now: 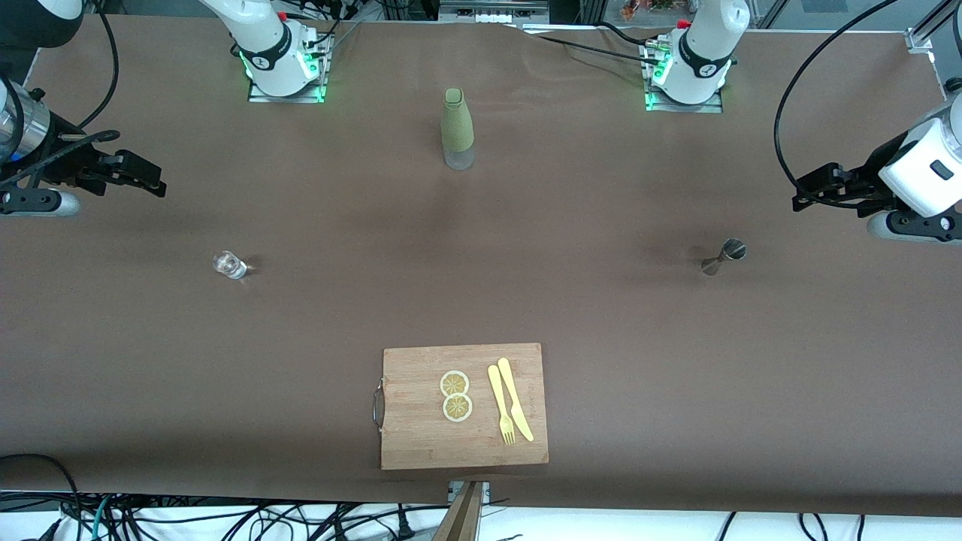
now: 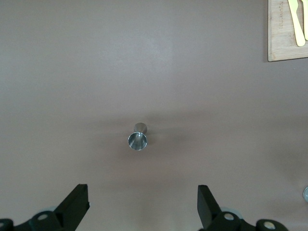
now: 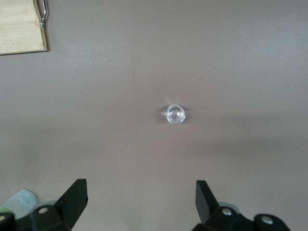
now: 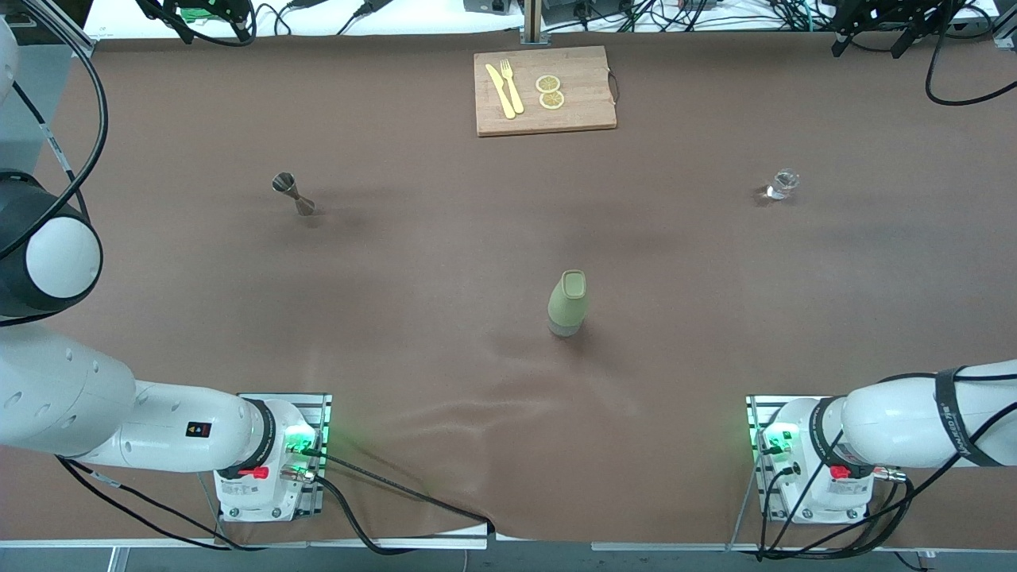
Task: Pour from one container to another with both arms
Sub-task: 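Move the right gripper to the glass beaker while the left gripper reaches the jigger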
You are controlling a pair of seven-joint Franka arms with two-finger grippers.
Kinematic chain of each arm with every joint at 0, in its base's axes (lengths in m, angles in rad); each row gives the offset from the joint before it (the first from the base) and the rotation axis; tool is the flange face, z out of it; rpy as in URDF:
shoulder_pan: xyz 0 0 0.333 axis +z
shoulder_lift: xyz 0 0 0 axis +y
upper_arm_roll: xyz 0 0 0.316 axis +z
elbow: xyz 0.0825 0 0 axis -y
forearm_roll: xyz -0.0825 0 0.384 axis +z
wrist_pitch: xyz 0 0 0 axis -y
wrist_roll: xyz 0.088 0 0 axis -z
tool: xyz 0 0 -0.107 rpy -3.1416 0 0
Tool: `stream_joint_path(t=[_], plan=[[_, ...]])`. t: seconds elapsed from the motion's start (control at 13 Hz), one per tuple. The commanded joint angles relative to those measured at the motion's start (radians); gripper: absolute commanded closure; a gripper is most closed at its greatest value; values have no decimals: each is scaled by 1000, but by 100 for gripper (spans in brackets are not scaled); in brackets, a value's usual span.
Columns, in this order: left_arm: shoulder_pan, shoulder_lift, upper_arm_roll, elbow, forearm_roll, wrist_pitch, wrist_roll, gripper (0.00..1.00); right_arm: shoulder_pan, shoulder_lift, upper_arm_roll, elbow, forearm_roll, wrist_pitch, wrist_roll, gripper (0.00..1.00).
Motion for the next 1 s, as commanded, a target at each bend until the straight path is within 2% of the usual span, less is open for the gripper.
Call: stream_joint_path(t=[0.0, 0.77, 0.92], plan=[[-1, 15, 2, 30, 12, -7, 17, 0, -1, -15, -2, -10, -3, 10, -5, 0], [19, 27, 5, 25, -2, -21, 27, 0, -4, 30, -2, 1, 0, 4, -22, 0], [42, 41, 5, 25, -3, -21, 176, 0, -2, 53, 1, 1, 33, -14, -66, 0]])
